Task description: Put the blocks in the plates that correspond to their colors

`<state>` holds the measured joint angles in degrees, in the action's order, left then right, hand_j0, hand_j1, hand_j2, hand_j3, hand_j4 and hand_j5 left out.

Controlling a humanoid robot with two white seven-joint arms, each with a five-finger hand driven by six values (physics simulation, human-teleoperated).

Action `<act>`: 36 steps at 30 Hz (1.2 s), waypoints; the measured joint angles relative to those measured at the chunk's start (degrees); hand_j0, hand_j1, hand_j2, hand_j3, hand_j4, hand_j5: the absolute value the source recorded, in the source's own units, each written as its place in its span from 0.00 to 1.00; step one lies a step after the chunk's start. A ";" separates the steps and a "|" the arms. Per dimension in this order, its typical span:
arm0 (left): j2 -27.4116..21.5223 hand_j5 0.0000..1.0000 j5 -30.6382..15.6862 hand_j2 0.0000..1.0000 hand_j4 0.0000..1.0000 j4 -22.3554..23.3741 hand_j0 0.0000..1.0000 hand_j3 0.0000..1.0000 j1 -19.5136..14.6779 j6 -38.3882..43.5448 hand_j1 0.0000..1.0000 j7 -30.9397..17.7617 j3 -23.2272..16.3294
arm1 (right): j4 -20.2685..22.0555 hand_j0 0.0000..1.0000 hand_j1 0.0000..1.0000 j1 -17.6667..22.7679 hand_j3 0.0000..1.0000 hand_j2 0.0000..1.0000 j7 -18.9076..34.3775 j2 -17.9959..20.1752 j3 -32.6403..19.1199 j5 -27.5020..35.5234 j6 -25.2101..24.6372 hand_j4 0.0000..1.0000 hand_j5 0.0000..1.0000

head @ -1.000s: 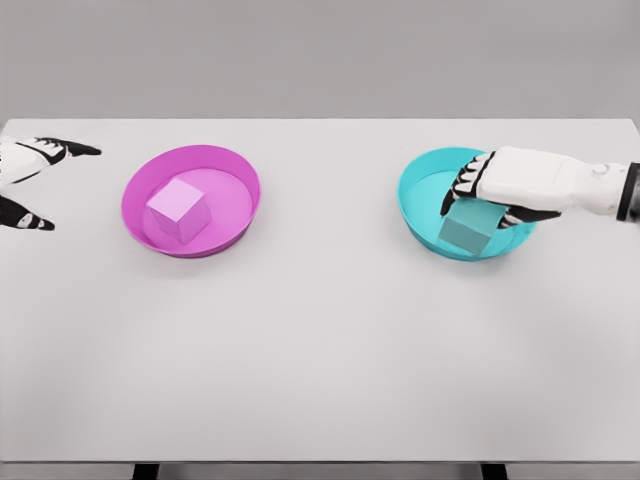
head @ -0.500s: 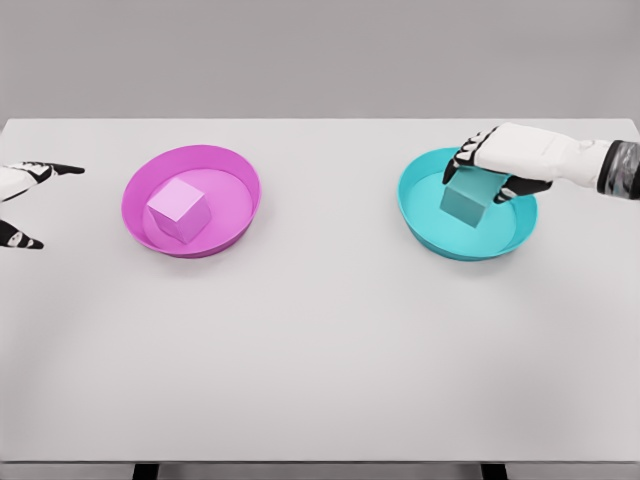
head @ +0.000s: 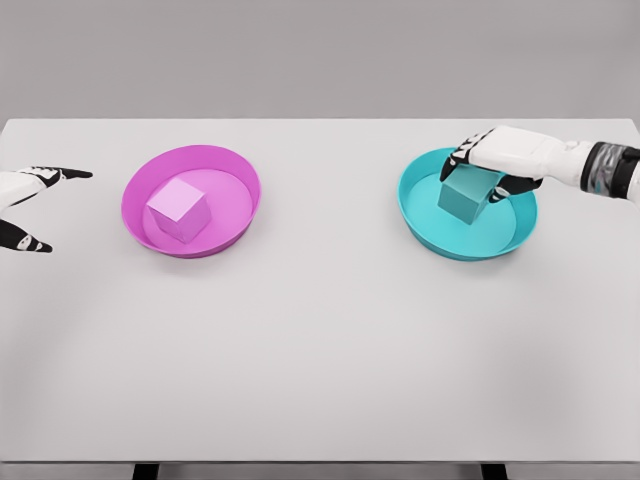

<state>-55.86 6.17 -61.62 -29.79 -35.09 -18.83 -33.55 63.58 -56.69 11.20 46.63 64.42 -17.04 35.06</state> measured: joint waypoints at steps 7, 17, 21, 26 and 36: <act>-0.15 1.00 0.02 1.00 1.00 0.28 1.00 1.00 -0.09 0.00 1.00 0.00 0.04 | -0.99 1.00 1.00 0.17 1.00 1.00 -0.04 -0.14 -0.05 -0.01 0.00 1.00 1.00; -0.12 1.00 0.01 1.00 1.00 0.75 1.00 1.00 0.00 0.00 1.00 0.01 0.08 | 0.94 1.00 1.00 0.53 1.00 1.00 -0.36 2.92 -0.89 0.59 0.01 1.00 1.00; -0.01 1.00 0.01 1.00 1.00 0.77 1.00 1.00 0.01 0.00 1.00 0.00 0.04 | 6.04 1.00 1.00 3.52 1.00 1.00 -0.84 8.22 -3.95 1.90 0.00 1.00 1.00; 0.02 1.00 0.07 1.00 1.00 0.76 1.00 1.00 -0.01 -0.01 1.00 0.00 0.02 | 13.98 1.00 1.00 12.73 1.00 1.00 -2.39 13.91 -6.82 3.96 0.02 1.00 1.00; 0.03 1.00 0.10 1.00 1.00 0.81 1.00 1.00 0.00 0.00 1.00 0.00 0.00 | 17.57 1.00 1.00 16.00 1.00 1.00 -2.98 16.15 -11.08 4.87 -0.02 1.00 1.00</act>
<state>-55.82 6.27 -60.81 -29.80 -35.09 -18.83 -33.55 81.15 -40.69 8.22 62.79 53.35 -12.17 35.05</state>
